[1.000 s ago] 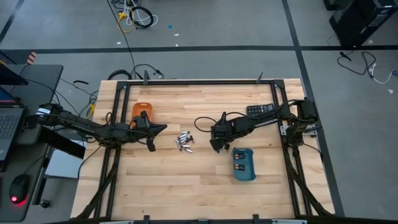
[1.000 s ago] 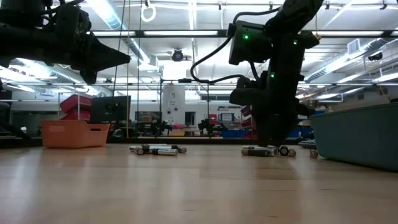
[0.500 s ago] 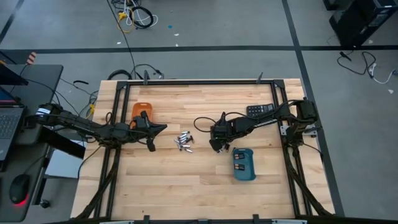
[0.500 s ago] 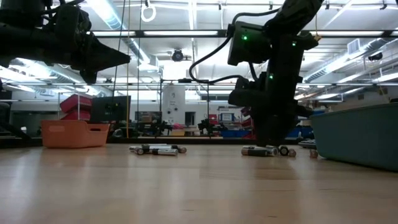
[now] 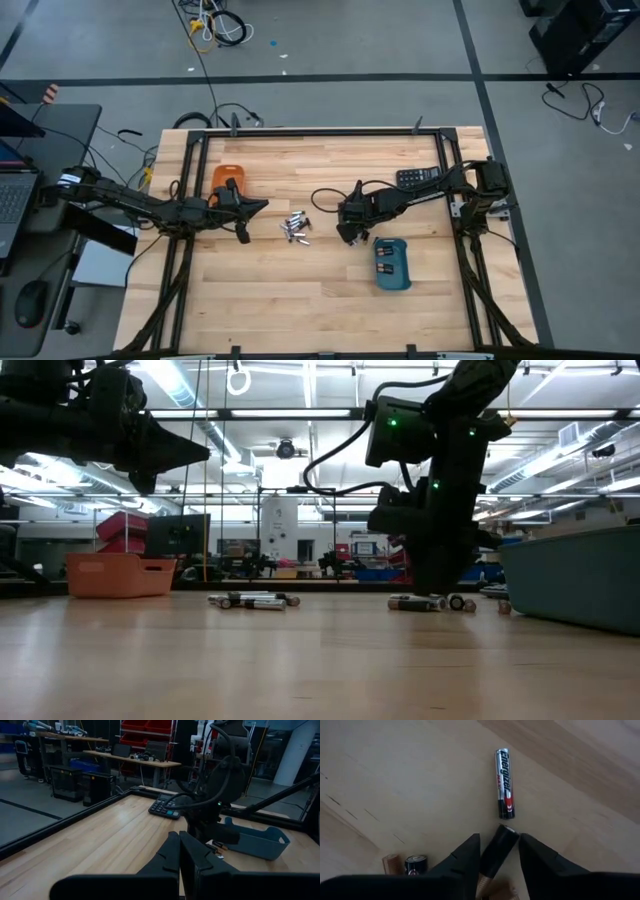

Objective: Sort batteries
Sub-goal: Put the black battery into the blue bin

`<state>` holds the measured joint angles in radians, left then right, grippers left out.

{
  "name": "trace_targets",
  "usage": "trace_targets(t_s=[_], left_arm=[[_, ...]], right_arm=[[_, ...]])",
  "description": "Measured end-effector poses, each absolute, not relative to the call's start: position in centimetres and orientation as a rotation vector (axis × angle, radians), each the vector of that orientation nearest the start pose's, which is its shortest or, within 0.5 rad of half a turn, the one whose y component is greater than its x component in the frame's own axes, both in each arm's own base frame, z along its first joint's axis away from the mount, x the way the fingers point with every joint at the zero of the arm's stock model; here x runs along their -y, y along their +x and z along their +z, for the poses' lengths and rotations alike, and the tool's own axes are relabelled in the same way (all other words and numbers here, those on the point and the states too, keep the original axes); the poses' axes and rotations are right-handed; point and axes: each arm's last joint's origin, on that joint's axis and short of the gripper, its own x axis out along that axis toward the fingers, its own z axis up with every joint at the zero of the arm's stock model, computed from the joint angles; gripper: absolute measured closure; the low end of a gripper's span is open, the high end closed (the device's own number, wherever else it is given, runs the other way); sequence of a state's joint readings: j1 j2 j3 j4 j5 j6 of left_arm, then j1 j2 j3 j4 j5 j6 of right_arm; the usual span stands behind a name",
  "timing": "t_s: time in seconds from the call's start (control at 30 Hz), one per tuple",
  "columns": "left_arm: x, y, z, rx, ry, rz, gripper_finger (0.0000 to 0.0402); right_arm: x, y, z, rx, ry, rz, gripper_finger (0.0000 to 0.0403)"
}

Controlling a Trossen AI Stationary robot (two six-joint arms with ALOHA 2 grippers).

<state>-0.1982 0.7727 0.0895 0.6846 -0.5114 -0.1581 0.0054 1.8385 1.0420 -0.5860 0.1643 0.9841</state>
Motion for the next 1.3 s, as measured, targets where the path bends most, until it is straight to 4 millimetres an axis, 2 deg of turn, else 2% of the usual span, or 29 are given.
trace_targets(t_s=[0.37,0.7,0.8,1.1,1.2,1.3], left_arm=[[1.6,15.2,18.0,0.025,-0.157,0.313,0.0401],[1.6,15.2,17.9,0.023,-0.156,0.313,0.0401],[1.6,15.2,17.9,0.023,-0.156,0.313,0.0401],[1.6,15.2,18.0,0.027,-0.157,0.312,0.0401],[1.6,15.2,18.0,0.027,-0.159,0.312,0.0401],[1.6,15.2,18.0,0.028,-0.164,0.312,0.0401]], right_arm=[[0.4,32.3,13.0,-1.180,0.682,-0.778,0.0373],[0.4,32.2,13.5,-1.160,0.680,-0.765,0.0368],[0.4,31.9,14.4,-1.152,0.678,-0.735,0.0377],[0.1,31.1,18.7,-1.064,0.604,-0.573,0.0379],[-0.7,30.7,20.0,-1.074,0.536,-0.423,0.0379],[-2.2,30.1,21.5,-1.092,0.474,-0.196,0.0379]])
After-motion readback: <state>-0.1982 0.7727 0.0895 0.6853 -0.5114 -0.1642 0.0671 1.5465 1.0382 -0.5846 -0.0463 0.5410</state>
